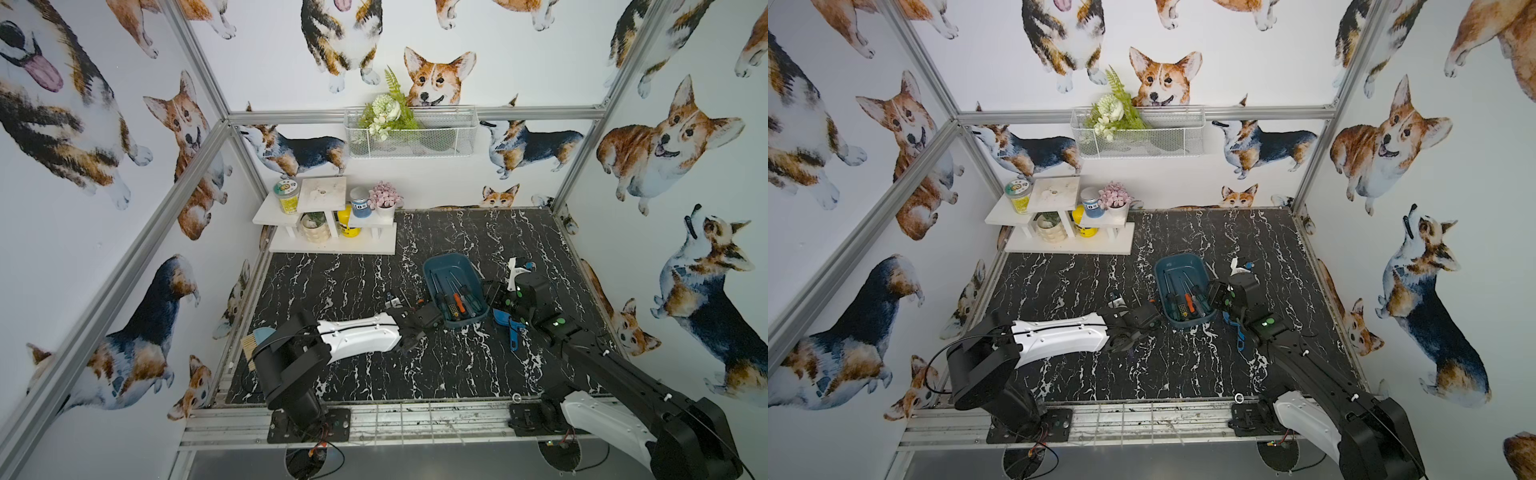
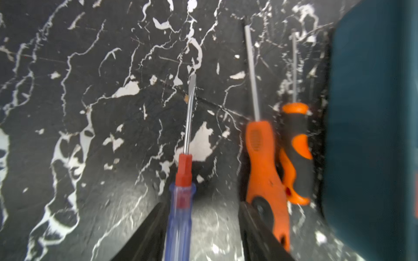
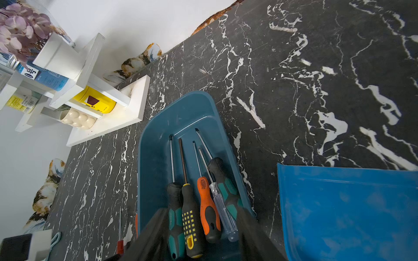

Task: Put the screwdriver on the desktop into the storage box
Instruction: Pick up the screwdriver from the center of the board, then place the screwdriver in the storage box.

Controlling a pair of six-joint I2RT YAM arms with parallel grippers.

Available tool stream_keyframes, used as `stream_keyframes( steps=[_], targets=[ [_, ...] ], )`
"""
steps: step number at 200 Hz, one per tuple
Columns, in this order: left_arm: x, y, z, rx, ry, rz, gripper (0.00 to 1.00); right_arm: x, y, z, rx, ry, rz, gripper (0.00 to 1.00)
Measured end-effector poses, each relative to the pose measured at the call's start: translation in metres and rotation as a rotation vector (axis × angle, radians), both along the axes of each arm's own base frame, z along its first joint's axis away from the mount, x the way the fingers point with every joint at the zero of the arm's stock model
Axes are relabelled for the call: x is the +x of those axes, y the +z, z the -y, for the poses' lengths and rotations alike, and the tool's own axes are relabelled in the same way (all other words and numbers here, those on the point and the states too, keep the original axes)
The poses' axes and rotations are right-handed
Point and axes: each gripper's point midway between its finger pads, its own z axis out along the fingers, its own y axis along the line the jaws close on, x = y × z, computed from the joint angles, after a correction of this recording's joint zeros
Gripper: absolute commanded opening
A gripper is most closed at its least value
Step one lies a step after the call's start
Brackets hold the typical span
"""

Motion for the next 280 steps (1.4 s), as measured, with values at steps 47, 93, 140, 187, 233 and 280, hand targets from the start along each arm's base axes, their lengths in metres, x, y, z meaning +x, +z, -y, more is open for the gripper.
stream_keyframes(
  steps=[47,93,140,187,233,280],
  targets=[
    [0.002,-0.023,-0.010,0.064,-0.011,-0.028,0.34,0.000,0.001,0.000,0.002,0.000,0.004,0.54],
    [0.009,-0.023,-0.011,0.079,-0.009,0.002,0.18,0.000,0.002,0.000,0.002,0.000,0.005,0.53],
    [0.010,0.015,0.001,0.007,-0.020,0.026,0.13,-0.001,0.000,0.000,0.001,0.000,0.002,0.53],
    [0.029,0.091,0.035,-0.105,-0.085,0.168,0.12,-0.002,0.000,0.000,0.005,0.003,0.002,0.53],
    [0.058,0.119,0.100,-0.182,-0.170,0.231,0.12,-0.003,0.006,0.001,0.012,0.001,0.020,0.53],
    [0.077,0.089,0.143,-0.165,-0.221,0.180,0.12,-0.007,0.017,0.008,0.003,-0.024,0.049,0.54]
  ],
)
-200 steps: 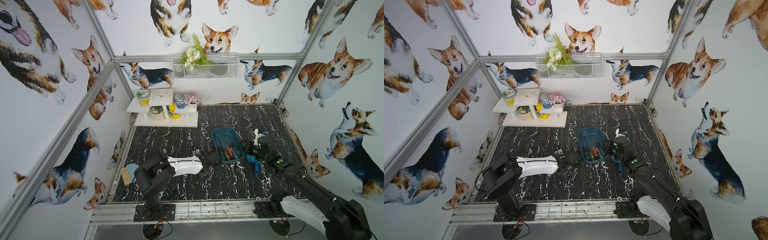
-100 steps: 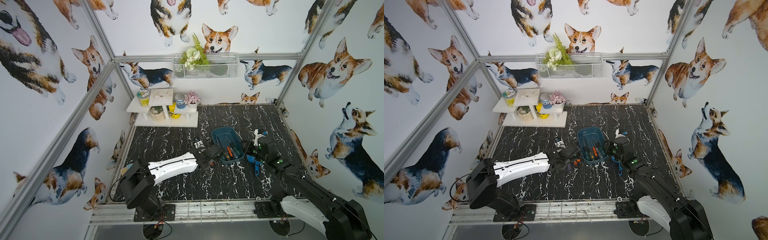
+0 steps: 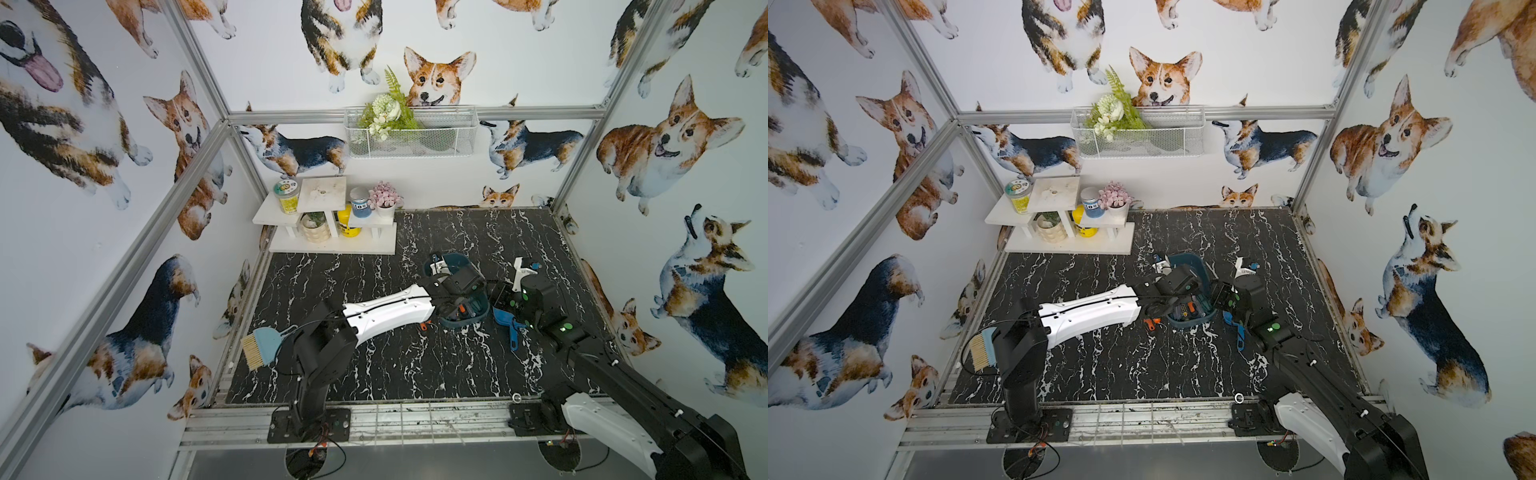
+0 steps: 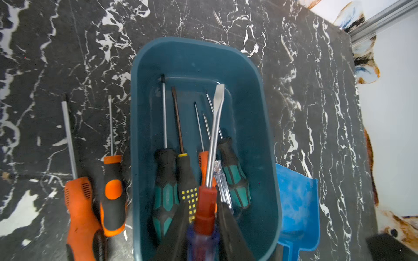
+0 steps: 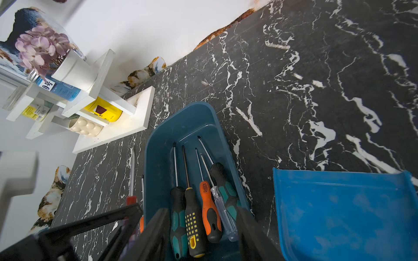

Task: Put the screwdriver on the desktop into the storage box
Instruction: Place the screwdriver in the storage box.

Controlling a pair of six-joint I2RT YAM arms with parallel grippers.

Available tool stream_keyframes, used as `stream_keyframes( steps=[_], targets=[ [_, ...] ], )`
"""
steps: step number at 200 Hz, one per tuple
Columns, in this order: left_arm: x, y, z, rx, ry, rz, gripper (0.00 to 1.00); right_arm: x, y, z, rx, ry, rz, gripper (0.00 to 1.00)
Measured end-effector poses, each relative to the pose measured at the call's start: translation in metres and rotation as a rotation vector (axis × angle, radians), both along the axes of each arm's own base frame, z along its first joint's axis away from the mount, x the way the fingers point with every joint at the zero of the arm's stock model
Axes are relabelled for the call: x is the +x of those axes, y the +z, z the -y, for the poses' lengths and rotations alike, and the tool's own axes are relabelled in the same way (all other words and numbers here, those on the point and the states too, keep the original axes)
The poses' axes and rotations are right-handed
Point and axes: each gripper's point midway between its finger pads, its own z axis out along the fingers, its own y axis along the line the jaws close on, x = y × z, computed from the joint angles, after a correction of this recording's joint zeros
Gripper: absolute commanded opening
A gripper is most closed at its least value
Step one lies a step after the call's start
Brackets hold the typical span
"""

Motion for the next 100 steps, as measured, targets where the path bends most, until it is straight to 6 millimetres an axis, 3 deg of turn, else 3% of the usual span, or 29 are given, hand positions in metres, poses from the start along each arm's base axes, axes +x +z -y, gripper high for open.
stream_keyframes(
  steps=[56,100],
  targets=[
    [0.012,-0.047,0.002,0.046,0.003,-0.090,0.21,-0.001,-0.002,0.001,-0.005,-0.006,-0.005,0.54],
    [0.011,-0.065,0.004,0.058,-0.004,-0.120,0.30,-0.001,-0.003,0.001,-0.006,-0.005,-0.009,0.54]
  ],
)
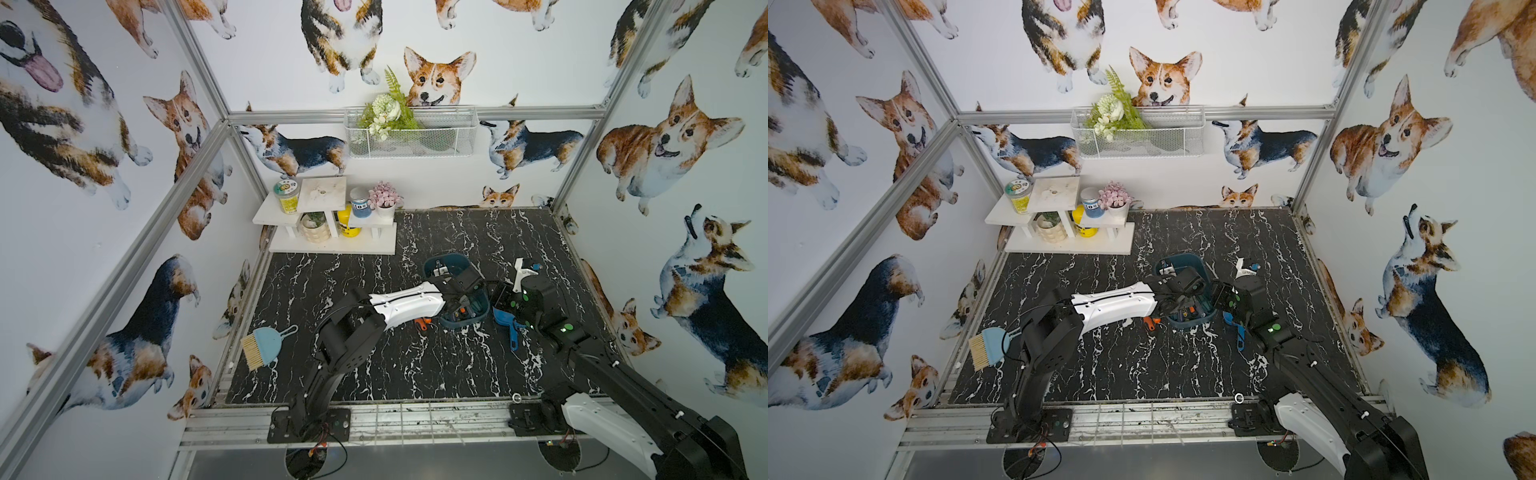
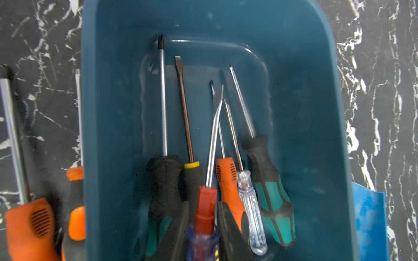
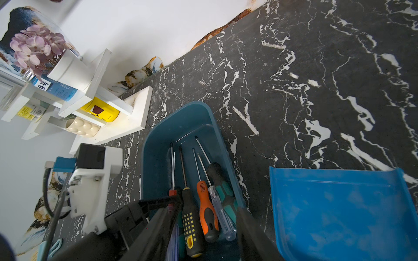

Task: Put the screwdriver on the desktop into the storage box
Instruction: Place the screwdriver in the storage box.

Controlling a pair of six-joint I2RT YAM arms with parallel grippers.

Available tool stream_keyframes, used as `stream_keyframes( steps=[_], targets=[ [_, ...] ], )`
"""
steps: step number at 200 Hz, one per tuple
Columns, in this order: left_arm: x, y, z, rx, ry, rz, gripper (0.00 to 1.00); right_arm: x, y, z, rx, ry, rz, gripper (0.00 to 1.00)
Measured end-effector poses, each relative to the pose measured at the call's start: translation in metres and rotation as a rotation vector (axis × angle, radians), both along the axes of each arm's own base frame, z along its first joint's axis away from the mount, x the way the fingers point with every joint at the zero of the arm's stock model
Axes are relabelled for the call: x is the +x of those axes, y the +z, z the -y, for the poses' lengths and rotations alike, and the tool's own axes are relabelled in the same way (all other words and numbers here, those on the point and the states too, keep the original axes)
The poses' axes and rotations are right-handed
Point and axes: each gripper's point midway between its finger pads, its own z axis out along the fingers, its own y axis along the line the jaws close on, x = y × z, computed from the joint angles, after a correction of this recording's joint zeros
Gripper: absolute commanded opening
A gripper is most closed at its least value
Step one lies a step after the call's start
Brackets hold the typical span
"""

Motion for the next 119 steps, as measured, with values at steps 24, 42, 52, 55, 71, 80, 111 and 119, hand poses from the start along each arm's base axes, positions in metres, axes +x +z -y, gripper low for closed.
stream_keyframes(
  steps=[24,42,52,55,71,80,111,119],
  targets=[
    [-0.001,-0.007,0.001,0.004,-0.003,-0.016,0.47,0.000,-0.002,-0.001,0.001,0.005,-0.006,0.54],
    [0.000,-0.004,0.003,-0.008,-0.004,-0.012,0.53,0.001,0.000,-0.002,0.002,0.006,-0.004,0.54],
    [0.000,-0.002,0.002,-0.014,-0.004,-0.008,0.53,0.002,0.002,-0.002,0.003,0.006,0.000,0.54],
    [0.000,-0.001,0.001,-0.017,-0.003,-0.006,0.53,0.002,0.003,-0.002,0.004,0.006,0.001,0.54],
    [0.000,0.010,-0.006,-0.031,0.008,0.010,0.53,0.002,0.005,-0.002,0.005,0.007,0.005,0.52],
    [0.000,0.021,-0.011,-0.047,0.017,0.033,0.53,0.003,0.006,-0.003,0.002,0.009,0.006,0.52],
    [-0.003,0.068,-0.044,-0.124,0.060,0.171,0.53,0.004,0.006,-0.009,-0.022,0.035,0.003,0.46],
    [-0.003,0.077,-0.057,-0.145,0.077,0.205,0.53,0.002,0.006,-0.017,-0.027,0.061,-0.002,0.46]
  ],
)
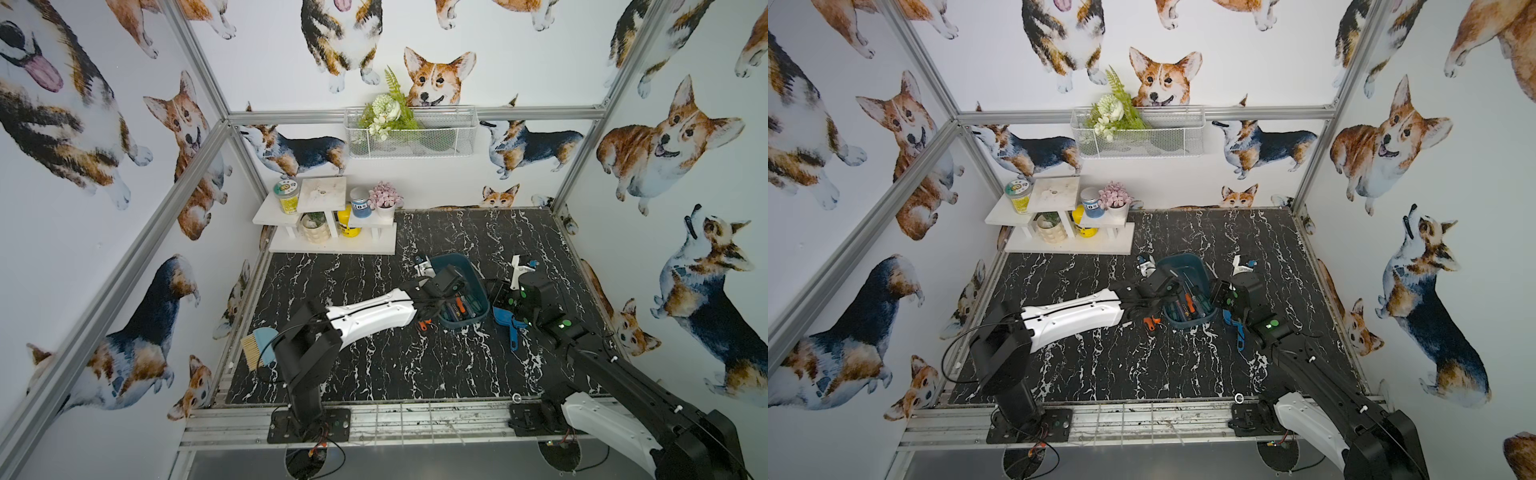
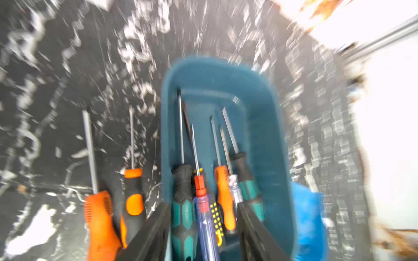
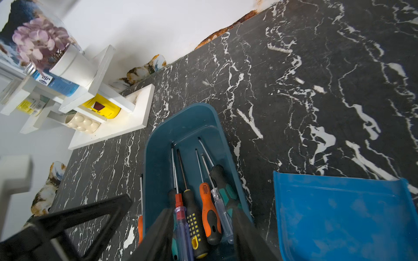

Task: Put the screwdriver on the desktop into the storage box
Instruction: Place the screwdriver in the storage box, then pick up the screwdriver from the center of the board.

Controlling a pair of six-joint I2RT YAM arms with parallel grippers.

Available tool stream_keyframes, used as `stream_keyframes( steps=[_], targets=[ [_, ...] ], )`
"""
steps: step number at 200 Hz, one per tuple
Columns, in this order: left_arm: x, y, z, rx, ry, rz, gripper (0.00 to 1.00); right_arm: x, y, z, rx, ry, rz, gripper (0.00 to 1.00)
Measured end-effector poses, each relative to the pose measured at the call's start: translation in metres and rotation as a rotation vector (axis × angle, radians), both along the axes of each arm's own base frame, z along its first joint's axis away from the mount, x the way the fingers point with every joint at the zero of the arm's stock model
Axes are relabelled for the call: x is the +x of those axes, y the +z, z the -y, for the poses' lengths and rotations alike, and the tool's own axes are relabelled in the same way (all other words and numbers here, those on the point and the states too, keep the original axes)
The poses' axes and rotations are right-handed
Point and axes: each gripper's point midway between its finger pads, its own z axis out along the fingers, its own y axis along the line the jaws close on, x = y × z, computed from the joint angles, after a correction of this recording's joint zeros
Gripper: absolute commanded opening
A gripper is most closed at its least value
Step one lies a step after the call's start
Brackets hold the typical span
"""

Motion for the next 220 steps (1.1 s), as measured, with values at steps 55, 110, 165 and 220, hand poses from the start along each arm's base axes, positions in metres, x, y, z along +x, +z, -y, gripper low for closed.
stream_keyframes(
  steps=[55,110,165,220],
  targets=[
    [-0.014,-0.032,-0.159,-0.080,0.315,0.023,0.47,-0.014,-0.026,-0.124,-0.165,0.365,-0.078,0.45],
    [-0.050,-0.040,-0.252,-0.141,0.522,0.062,0.47,-0.026,-0.081,-0.193,-0.317,0.545,-0.203,0.40],
    [-0.073,-0.036,-0.294,-0.191,0.606,0.148,0.47,-0.022,-0.112,-0.206,-0.412,0.554,-0.285,0.41],
    [-0.081,-0.035,-0.307,-0.211,0.618,0.185,0.46,-0.016,-0.137,-0.210,-0.508,0.546,-0.326,0.41]
  ],
)
